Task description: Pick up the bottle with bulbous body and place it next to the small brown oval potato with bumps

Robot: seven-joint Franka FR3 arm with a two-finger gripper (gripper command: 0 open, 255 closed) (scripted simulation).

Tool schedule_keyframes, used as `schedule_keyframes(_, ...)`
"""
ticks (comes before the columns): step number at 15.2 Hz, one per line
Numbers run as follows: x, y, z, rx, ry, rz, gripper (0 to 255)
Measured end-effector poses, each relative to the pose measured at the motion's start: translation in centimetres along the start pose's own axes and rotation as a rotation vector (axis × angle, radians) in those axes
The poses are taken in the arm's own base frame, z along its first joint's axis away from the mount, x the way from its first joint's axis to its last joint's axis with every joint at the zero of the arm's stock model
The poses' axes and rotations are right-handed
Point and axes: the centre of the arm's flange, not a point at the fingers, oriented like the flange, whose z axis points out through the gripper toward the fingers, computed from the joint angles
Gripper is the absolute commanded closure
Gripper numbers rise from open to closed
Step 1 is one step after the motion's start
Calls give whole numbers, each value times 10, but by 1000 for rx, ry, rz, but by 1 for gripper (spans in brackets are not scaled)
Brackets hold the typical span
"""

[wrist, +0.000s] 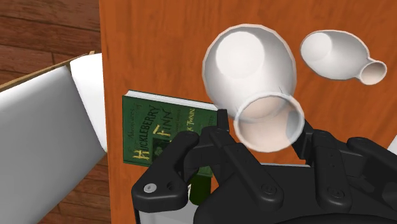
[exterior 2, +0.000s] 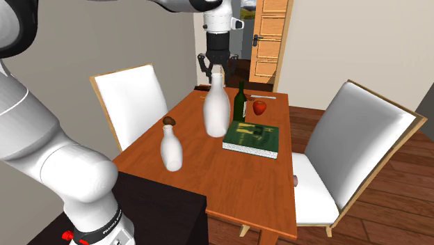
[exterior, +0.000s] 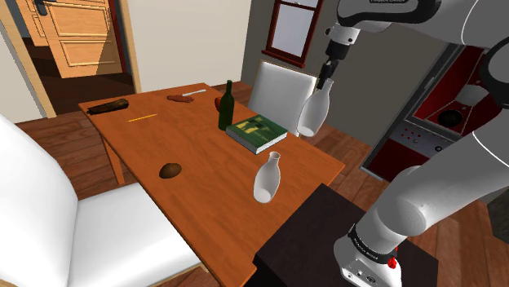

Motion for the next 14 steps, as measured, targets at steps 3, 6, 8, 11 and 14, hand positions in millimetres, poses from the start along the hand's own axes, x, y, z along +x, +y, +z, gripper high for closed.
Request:
schedule_keyframes(3,-1,0,-17,0,0,0,255)
schedule_keyframes(6,1,-1,-33,0,0,0,255)
schedule_keyframes(8,1,0,-43,0,0,0,255)
schedule_keyframes(11,7,-15,-50,0,0,-1,255)
schedule_keyframes(14,24,-48,-50,0,0,-1,255)
